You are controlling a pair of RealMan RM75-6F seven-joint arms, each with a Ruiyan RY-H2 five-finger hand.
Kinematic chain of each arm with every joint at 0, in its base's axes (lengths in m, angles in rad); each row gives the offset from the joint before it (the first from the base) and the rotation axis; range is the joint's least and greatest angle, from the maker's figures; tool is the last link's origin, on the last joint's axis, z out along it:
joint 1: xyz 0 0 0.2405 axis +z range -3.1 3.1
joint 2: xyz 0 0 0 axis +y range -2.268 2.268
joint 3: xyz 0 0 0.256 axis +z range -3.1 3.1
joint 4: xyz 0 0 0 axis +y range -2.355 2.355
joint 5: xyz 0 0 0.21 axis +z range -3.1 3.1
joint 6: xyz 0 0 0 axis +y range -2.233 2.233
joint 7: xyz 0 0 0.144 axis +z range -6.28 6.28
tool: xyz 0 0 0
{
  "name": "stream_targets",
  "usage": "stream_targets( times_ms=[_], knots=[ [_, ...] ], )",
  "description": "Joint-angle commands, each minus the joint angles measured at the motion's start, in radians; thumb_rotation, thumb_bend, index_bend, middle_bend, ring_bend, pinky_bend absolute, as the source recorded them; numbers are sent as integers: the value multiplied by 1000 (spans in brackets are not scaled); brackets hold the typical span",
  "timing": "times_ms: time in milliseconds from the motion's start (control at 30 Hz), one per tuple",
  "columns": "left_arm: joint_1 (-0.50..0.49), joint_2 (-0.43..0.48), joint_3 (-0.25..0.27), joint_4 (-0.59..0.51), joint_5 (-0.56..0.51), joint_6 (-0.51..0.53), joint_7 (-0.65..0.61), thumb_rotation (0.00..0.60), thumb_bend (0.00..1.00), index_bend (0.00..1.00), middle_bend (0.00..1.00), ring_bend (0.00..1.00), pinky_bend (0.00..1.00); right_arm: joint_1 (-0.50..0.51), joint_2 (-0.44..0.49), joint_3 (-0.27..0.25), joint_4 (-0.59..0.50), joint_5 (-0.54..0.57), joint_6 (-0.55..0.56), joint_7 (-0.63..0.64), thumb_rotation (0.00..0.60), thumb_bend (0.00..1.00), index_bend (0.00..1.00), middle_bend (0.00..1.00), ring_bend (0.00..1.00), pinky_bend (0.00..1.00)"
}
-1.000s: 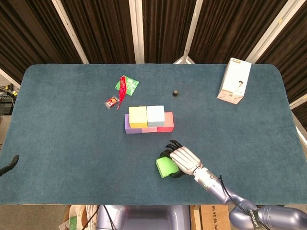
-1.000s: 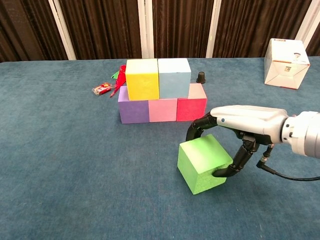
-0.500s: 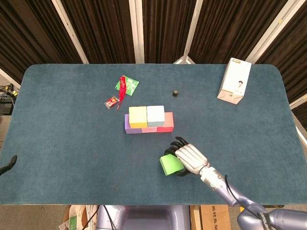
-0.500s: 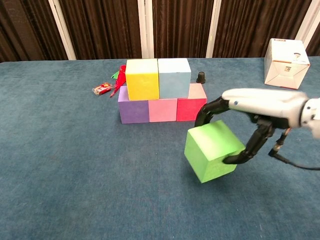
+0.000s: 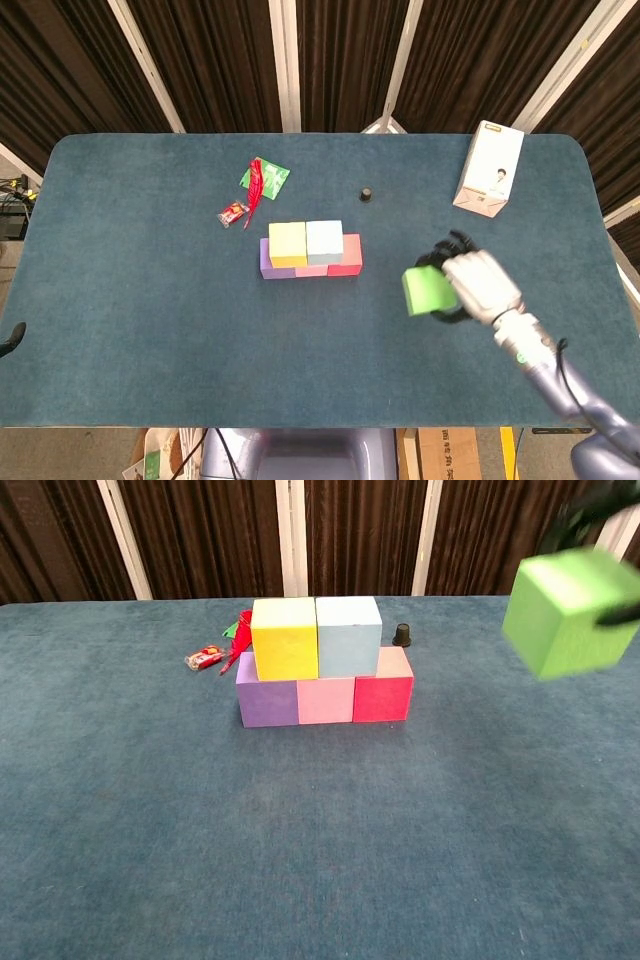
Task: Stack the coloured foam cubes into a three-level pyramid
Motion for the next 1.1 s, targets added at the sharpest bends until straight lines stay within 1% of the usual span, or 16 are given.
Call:
stream_targets(
  times_ms=[33,100,133,200,300,433,567,733,900,1100],
  knots=[
    [-6,-9,-2,14,3,0,-4,600,298,84,0,0,0,161,82,110,22,193,-140,-11,600,247,392,388,177,0],
    [-9,-18,-5,23,1,4,-3,600,298,81,0,0,0,255,75,134,67,297,-236,-8,600,247,392,388,177,0],
    [-10,-22,-5,26,0,3,-1,600,298,81,0,0,0,305,67,132,94,348,-281,-18,600,248,392,388,177,0],
    [-11,-25,-3,27,-1,2,3,600,298,81,0,0,0,389,40,118,143,422,-342,-41,600,248,392,388,177,0],
    [-13,-32,-2,30,1,7,14,600,298,80,0,0,0,523,-28,81,224,544,-396,-63,600,247,392,388,177,0],
    [-13,-33,-5,37,4,16,8,600,298,74,0,0,0,650,-101,32,311,662,-418,-66,600,247,392,387,177,0],
    [-13,-41,-17,63,30,45,-46,600,298,46,0,0,0,746,-163,-22,367,755,-389,-80,600,247,392,388,177,0],
    [-13,-40,-26,93,42,55,-115,600,298,12,0,0,0,823,-239,-69,395,852,-341,-84,600,247,392,387,177,0],
    [-14,-44,-32,119,56,67,-168,600,298,4,0,0,0,859,-299,-114,418,911,-290,-99,600,247,392,387,177,0],
    [-15,-55,-32,131,62,76,-179,600,298,4,0,0,0,876,-343,-131,437,961,-227,-109,600,247,392,387,177,0]
  ],
)
